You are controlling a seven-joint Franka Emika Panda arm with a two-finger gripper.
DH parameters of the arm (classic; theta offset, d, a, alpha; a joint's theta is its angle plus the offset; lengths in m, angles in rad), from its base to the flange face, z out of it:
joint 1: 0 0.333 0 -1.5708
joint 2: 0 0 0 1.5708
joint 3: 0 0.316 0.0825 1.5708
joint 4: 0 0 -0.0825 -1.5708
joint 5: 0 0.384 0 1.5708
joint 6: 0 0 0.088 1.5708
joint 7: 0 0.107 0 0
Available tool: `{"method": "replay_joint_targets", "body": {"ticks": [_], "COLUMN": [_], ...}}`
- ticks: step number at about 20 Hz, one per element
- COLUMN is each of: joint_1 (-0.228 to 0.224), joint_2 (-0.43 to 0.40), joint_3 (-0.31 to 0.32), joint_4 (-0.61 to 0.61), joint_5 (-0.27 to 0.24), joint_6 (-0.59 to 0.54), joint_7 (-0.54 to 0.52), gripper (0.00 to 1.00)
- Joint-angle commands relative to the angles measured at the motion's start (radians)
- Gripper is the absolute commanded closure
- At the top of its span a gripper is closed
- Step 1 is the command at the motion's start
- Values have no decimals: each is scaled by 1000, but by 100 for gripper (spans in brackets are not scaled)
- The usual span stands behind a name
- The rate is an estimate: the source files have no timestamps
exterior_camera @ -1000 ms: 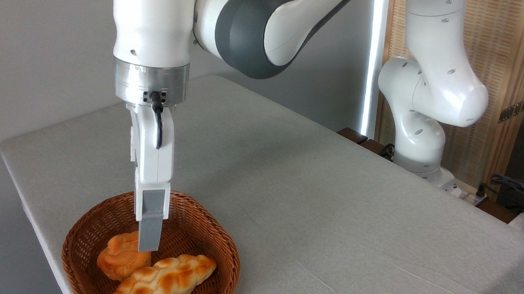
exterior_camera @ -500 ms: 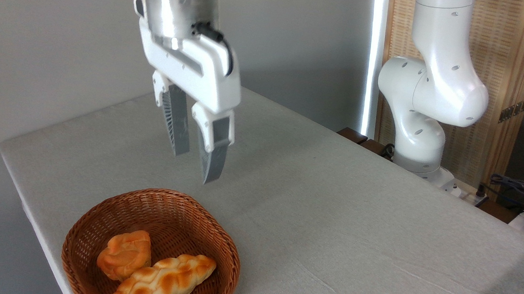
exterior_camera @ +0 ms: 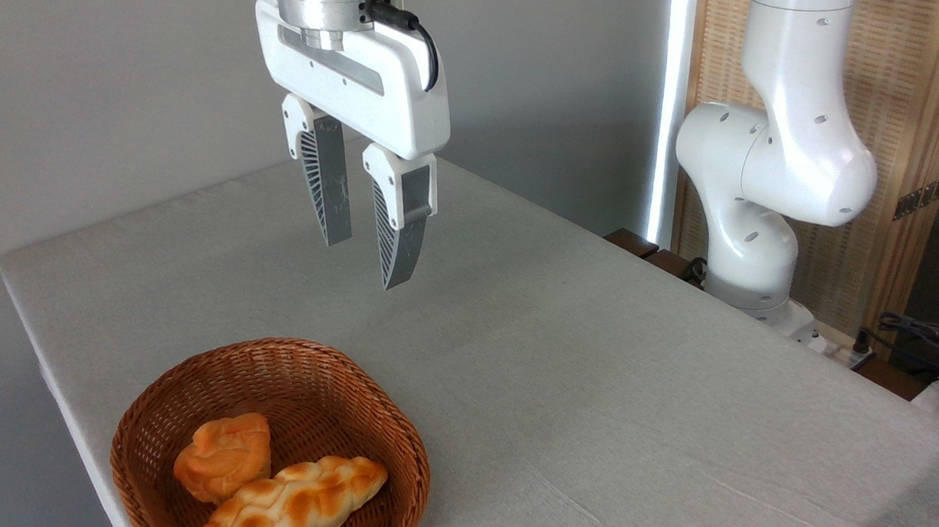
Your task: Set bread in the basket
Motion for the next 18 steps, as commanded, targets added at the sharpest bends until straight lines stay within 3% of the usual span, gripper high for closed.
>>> {"method": "replay_joint_targets", "body": {"ticks": [1,3,6,18], "joint_1": [26,26,26,26], "joint_2": [-5,-4,-4,-5], "joint_3": [-21,-23,-27,-20], "joint_4": [-13,-11,-11,-10], "joint_5": [-6,1,53,61], "joint_6": [-9,-9,-10,-13], "joint_7": [15,16,16,13], "gripper": [0,0,0,0]}}
